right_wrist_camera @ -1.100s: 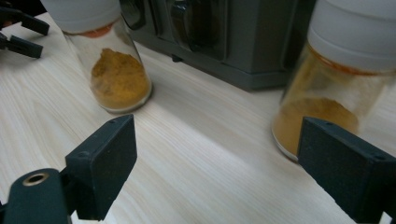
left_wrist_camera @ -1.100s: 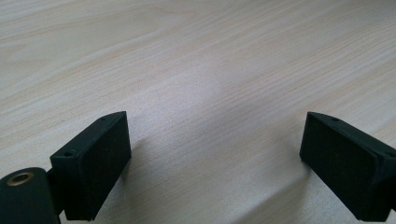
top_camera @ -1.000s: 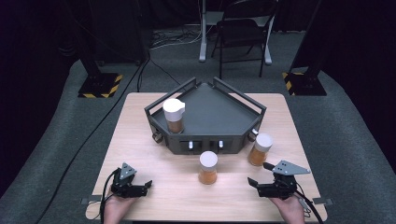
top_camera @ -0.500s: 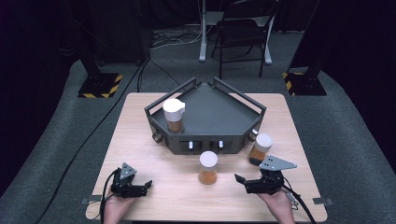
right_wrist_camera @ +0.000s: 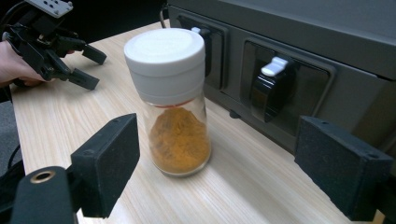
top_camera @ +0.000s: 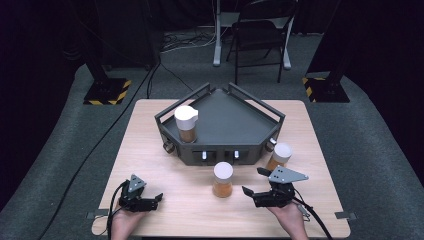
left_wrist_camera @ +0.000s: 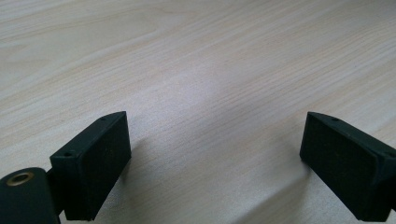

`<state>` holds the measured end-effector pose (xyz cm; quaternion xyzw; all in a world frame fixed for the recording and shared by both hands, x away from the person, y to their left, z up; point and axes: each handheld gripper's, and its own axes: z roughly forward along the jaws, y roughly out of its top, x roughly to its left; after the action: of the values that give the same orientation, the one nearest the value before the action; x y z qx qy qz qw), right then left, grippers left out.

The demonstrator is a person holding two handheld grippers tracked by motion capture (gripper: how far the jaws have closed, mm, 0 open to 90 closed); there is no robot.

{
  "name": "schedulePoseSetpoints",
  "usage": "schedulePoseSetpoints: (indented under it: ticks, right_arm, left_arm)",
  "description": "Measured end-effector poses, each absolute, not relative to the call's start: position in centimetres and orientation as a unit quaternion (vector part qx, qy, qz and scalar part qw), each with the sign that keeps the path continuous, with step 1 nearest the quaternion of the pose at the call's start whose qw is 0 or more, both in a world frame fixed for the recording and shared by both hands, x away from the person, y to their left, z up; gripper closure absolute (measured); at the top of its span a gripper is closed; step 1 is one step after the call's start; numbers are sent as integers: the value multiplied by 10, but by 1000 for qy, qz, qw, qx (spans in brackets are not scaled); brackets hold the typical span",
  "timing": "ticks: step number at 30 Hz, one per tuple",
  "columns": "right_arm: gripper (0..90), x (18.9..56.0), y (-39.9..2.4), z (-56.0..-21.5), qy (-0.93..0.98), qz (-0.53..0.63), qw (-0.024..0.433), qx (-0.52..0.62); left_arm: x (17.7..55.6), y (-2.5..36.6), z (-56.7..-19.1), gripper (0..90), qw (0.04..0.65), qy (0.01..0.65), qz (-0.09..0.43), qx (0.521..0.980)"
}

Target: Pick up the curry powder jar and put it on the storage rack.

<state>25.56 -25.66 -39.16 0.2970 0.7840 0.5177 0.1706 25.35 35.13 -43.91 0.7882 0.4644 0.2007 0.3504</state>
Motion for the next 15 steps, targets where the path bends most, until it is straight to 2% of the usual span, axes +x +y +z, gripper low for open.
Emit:
schedulePoseSetpoints:
  ticks: [15]
  right_arm:
    - [129,273,-237,-393,791,523,148,281]
  left_arm:
    - [254,351,-439,86,350,464,201,788]
